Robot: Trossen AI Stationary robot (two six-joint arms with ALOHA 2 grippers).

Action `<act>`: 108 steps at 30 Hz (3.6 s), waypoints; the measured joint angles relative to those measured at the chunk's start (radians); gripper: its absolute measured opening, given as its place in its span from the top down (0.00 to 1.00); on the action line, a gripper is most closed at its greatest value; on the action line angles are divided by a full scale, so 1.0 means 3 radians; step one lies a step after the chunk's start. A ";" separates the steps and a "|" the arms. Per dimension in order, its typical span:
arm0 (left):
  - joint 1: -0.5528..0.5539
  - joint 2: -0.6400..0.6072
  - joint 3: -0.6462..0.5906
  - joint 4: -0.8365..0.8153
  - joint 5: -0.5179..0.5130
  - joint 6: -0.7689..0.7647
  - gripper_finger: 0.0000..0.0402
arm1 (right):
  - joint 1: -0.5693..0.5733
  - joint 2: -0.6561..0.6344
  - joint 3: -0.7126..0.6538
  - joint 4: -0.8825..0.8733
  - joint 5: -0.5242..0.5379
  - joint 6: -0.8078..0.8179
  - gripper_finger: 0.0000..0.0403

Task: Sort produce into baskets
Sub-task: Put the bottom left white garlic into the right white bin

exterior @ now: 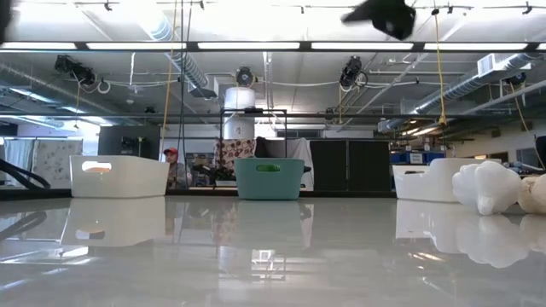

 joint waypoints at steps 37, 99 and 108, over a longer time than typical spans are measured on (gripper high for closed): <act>0.2319 -0.0235 0.1494 -0.0282 0.0290 0.5170 0.68 | -0.0117 0.0267 0.0000 0.1095 0.0478 -0.0027 0.26; 0.2471 -0.1009 0.0702 -0.1663 -0.0085 0.3389 0.33 | -0.2269 -0.0574 -0.0001 -0.1689 0.0148 -0.0151 0.65; 0.2471 -0.0997 0.0402 -0.1714 -0.0138 0.3170 0.33 | -0.3155 -0.0529 -0.0019 -0.2421 0.0695 -0.0470 0.65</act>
